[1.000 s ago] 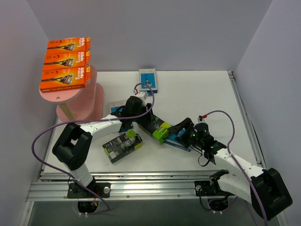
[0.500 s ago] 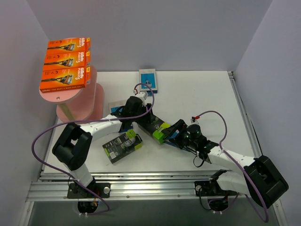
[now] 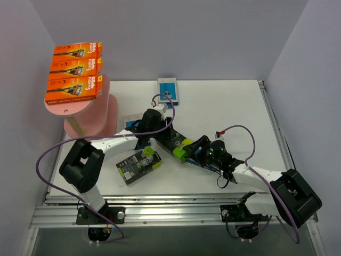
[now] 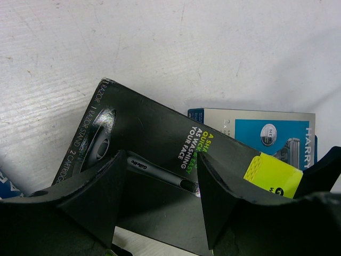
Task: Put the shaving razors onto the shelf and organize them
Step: Grab a shaving razor with the right arm
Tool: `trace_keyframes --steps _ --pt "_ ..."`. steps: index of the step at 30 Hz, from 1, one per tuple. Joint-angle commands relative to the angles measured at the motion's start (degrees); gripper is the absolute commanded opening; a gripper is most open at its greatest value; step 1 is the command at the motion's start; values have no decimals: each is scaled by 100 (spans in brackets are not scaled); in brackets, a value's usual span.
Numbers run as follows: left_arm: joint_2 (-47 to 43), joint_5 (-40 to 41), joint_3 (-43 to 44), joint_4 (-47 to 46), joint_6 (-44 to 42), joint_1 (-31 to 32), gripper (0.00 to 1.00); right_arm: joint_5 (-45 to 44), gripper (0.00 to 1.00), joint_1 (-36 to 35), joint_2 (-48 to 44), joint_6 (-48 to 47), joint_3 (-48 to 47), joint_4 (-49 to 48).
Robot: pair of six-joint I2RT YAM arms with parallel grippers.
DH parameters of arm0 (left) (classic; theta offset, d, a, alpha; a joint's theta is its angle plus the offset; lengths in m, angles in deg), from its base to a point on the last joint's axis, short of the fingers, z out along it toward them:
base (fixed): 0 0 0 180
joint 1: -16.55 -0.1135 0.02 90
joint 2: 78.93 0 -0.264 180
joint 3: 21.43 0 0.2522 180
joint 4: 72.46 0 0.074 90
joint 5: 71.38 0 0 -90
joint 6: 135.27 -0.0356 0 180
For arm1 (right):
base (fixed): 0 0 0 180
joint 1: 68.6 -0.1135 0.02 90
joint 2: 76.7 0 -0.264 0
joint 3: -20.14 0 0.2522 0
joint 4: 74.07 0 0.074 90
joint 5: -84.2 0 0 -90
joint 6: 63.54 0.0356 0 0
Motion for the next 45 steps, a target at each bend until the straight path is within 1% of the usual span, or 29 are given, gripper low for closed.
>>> trace_keyframes --steps 1,5,22,34,36,37,41,45 --pt "-4 -192 -6 -151 67 -30 64 -190 61 -80 104 3 -144 -363" --pt "13 -201 -15 -160 76 -21 64 -216 60 -107 104 12 -136 -389" --pt "101 -218 20 -151 120 -21 63 -269 59 -151 165 91 -83 -609" --pt "145 -245 20 -160 129 -21 63 -225 53 -159 332 118 -83 -829" --pt "145 -245 46 -142 129 -21 63 -225 46 -159 350 118 -92 -846" --pt "136 -245 46 -134 129 -21 63 -216 40 -159 341 118 -92 -846" --pt "128 -219 116 -11 76 -21 63 -243 30 -159 184 135 -109 -820" --pt "40 -131 222 104 41 -12 65 -251 22 -151 -10 118 -188 -636"
